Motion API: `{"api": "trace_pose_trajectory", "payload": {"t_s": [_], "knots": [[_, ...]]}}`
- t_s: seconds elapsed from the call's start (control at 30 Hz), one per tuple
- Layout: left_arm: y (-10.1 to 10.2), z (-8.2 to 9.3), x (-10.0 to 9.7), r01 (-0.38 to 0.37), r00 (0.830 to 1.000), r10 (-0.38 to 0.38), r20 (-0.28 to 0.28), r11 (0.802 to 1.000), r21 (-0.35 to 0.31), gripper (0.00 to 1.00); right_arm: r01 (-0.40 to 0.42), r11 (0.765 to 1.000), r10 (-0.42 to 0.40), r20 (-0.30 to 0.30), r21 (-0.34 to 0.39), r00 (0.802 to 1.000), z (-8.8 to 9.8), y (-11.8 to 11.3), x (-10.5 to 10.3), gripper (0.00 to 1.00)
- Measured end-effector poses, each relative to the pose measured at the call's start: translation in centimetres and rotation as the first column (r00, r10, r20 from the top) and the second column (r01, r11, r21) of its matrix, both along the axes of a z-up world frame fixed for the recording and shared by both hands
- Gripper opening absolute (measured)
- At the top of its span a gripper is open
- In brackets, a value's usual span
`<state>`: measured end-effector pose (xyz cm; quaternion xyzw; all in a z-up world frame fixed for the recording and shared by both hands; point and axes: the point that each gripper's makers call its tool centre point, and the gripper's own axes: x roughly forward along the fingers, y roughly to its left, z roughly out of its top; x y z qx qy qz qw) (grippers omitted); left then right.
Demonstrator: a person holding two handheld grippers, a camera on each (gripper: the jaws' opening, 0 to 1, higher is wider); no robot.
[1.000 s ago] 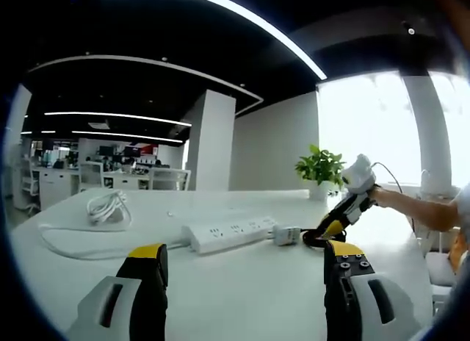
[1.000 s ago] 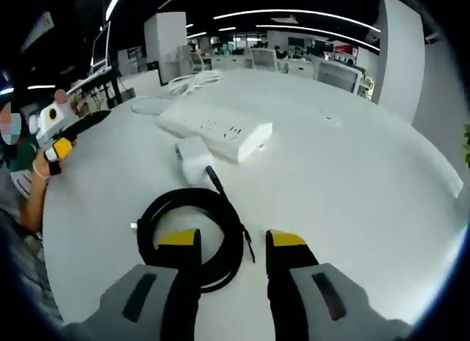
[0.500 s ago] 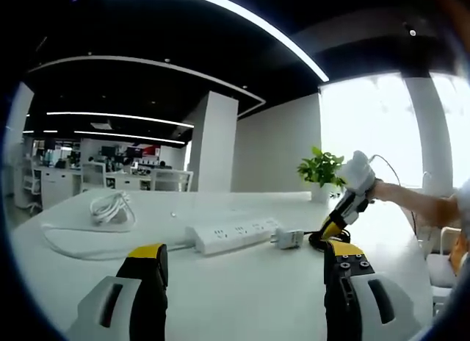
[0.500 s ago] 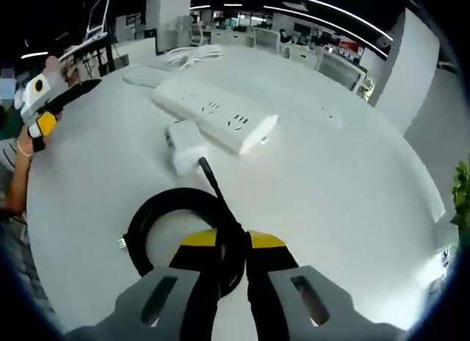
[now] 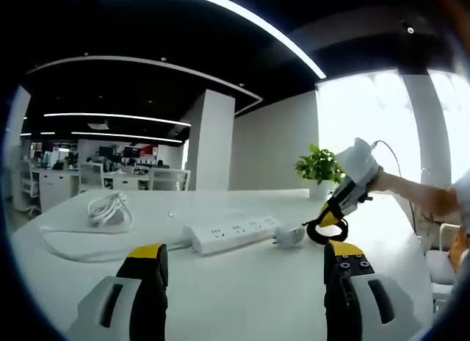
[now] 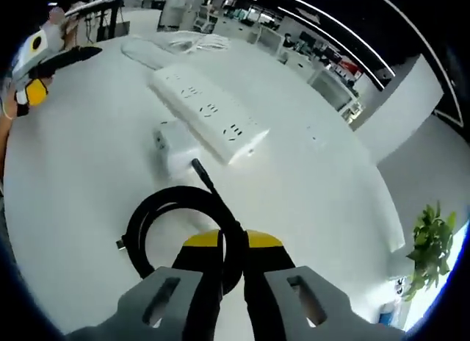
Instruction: Straighten the power strip on the desk, plug the charger into it
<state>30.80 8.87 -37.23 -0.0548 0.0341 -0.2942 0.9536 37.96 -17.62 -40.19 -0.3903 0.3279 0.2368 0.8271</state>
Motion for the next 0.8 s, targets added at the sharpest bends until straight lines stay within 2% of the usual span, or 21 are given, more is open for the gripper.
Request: {"api": "trace_pose_trajectory", "payload": {"t_s": [0.07,0.23,0.37,0.53,0.7,0.8], "knots": [[-0.3,0.0,0.2,0.002,1.0,-0.002,0.0,1.0,0.002,0.9,-0.017,0.999,0.018,0.038,-0.038,0.999,0.7,0.0,0.3,0.07],[-0.9,0.1,0.3,0.013,1.0,-0.013,0.003,1.0,0.008,0.9,-0.032,0.993,0.04,0.079,-0.109,0.996,2.0,-0.1,0.4,0.07],[-1.0,0.1,0.3,0.016,1.0,-0.016,0.004,1.0,0.011,0.9,-0.04,0.981,0.067,0.139,-0.188,0.988,3.4,-0.1,0.7,0.07],[-1.2,0.0,0.3,0.02,1.0,-0.02,0.003,1.0,0.018,0.9,-0.032,0.951,0.095,0.19,-0.309,0.977,5.3,-0.1,1.1,0.07],[-1.6,0.3,0.4,0.03,0.999,-0.03,0.01,0.999,0.034,0.9,-0.035,0.893,0.154,0.232,-0.449,0.96,6.9,-0.1,1.7,0.07],[-1.7,0.5,0.4,0.032,0.999,-0.032,0.014,0.999,0.032,0.9,-0.03,0.869,0.165,0.231,-0.494,0.959,7.7,0.0,1.9,0.07]]}}
